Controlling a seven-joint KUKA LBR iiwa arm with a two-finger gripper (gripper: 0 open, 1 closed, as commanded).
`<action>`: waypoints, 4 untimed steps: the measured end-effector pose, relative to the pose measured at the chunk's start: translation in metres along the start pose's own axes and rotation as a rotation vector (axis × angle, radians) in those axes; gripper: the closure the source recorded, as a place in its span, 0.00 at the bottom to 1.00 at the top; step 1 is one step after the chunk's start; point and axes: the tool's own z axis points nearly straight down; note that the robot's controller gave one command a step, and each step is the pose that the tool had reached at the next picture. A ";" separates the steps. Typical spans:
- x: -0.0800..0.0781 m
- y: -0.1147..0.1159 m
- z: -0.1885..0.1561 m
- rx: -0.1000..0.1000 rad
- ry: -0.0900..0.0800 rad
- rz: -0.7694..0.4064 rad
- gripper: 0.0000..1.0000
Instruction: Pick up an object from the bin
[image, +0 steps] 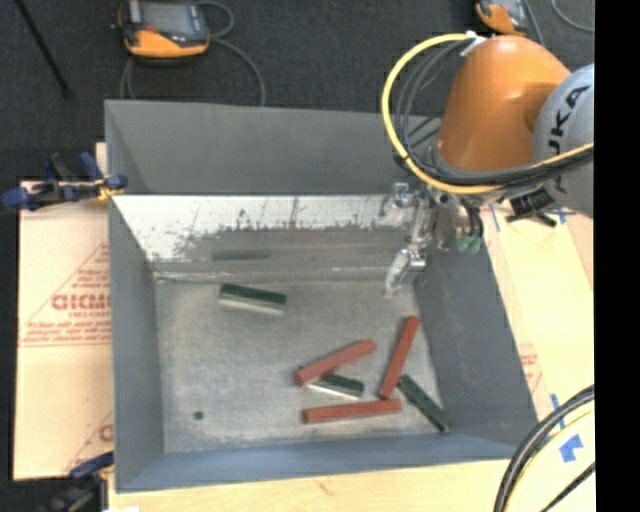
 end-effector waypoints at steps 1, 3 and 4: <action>0.043 -0.001 0.064 0.000 -0.002 -0.055 0.00; 0.093 -0.009 0.160 0.000 0.003 -0.121 1.00; 0.093 -0.009 0.160 0.000 0.003 -0.121 1.00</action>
Offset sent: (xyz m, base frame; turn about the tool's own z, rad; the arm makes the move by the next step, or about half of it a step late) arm -0.0344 -0.0004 -0.1401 -0.0341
